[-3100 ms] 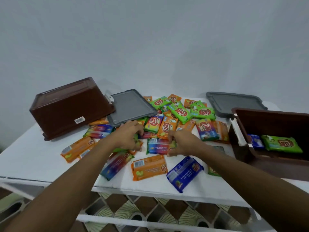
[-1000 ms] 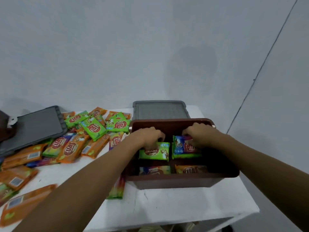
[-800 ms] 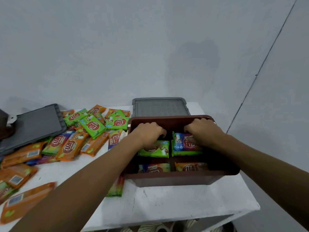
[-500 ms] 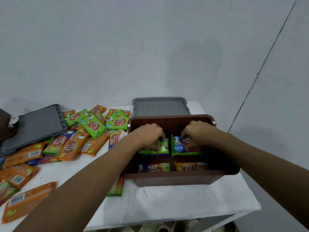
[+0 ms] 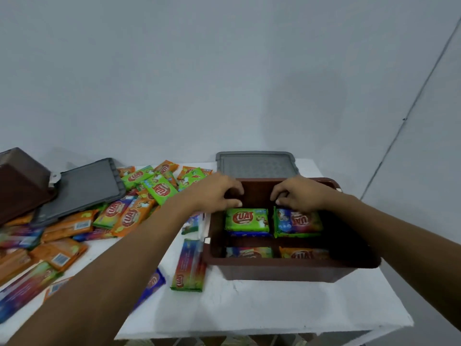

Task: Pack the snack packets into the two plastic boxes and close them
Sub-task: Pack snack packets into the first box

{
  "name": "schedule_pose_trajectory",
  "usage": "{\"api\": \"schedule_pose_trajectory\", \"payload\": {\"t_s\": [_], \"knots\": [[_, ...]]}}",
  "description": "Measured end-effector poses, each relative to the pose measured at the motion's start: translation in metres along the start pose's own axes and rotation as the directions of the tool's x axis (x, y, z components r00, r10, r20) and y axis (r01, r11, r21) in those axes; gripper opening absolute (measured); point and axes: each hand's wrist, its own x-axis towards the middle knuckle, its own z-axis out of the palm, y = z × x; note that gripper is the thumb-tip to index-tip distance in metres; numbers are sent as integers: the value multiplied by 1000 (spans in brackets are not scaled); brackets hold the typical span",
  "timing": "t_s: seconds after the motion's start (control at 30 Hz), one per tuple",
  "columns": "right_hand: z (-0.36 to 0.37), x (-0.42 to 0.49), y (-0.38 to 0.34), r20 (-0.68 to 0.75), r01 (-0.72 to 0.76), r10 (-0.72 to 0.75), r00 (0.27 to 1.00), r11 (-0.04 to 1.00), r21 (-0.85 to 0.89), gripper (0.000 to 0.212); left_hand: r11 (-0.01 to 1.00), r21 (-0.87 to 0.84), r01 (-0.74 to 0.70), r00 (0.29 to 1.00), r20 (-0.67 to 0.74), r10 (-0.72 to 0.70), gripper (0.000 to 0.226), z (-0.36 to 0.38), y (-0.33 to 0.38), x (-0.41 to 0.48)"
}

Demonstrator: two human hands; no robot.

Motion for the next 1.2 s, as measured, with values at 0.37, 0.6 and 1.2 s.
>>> {"api": "schedule_pose_trajectory", "payload": {"t_s": [0.37, 0.6, 1.2], "knots": [[3, 86, -141, -273, 201, -190, 943, 980, 13, 16, 757, 39, 652, 752, -158, -640, 39, -1, -154, -145], [46, 169, -208, -66, 86, -93, 993, 990, -111, 24, 768, 72, 636, 771, -11, -637, 74, 12, -179, -145], [83, 233, -254, -46, -286, 306, 951, 927, 244, 47, 247, -886, 392, 830, 224, -511, 35, -17, -244, -185]]}}
